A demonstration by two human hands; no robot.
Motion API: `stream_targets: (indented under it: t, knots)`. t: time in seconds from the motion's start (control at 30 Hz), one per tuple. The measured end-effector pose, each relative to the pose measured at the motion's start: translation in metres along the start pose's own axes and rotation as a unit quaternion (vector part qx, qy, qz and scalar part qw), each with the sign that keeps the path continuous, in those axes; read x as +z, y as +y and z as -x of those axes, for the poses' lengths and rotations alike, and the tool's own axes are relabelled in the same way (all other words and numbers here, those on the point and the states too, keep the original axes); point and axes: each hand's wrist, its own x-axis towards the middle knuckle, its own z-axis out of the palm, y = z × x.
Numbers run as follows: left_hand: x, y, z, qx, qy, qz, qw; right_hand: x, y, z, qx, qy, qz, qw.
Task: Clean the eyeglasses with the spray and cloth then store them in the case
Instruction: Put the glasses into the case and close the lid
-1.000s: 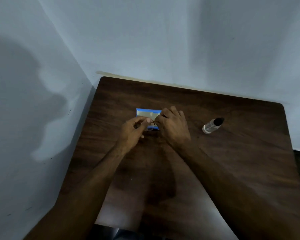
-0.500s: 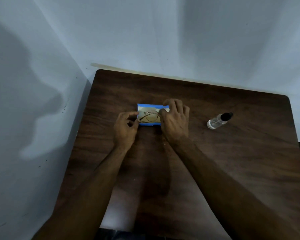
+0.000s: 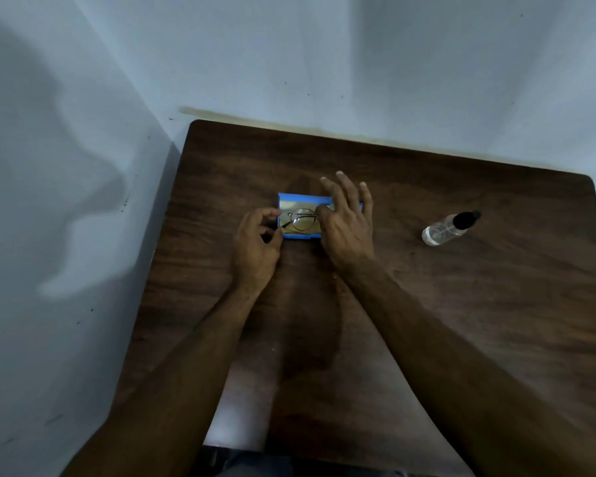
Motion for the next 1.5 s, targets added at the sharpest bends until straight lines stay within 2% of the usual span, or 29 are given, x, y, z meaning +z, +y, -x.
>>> stream_targets:
  t: [0.43,0.63,0.9,1.03,1.1,1.23,1.5]
  knots:
    - [0.003,-0.001,0.001,-0.004,0.009,0.019,1.000,0.005,0.002,-0.001,-0.003,-0.020,-0.001,1.000]
    - [0.003,-0.003,0.000,-0.006,0.007,0.012,1.000,0.007,0.006,-0.001,-0.013,0.001,-0.013,1.000]
    - [0.002,0.002,0.000,-0.016,0.003,0.017,1.000,0.004,0.012,0.012,-0.036,0.099,-0.077,0.991]
    - [0.001,0.001,-0.001,-0.010,0.006,0.012,1.000,0.002,0.010,0.013,-0.060,0.187,-0.128,0.972]
    - [0.001,-0.001,-0.001,-0.009,0.002,0.006,1.000,0.004,0.013,0.012,-0.073,0.205,-0.140,0.966]
    - [0.003,-0.005,-0.002,-0.007,-0.004,-0.012,1.000,0.017,0.020,0.008,-0.084,0.175,-0.095,0.976]
    - [0.006,-0.008,-0.002,0.001,0.002,-0.022,1.000,0.027,0.026,0.009,-0.135,0.126,-0.072,0.980]
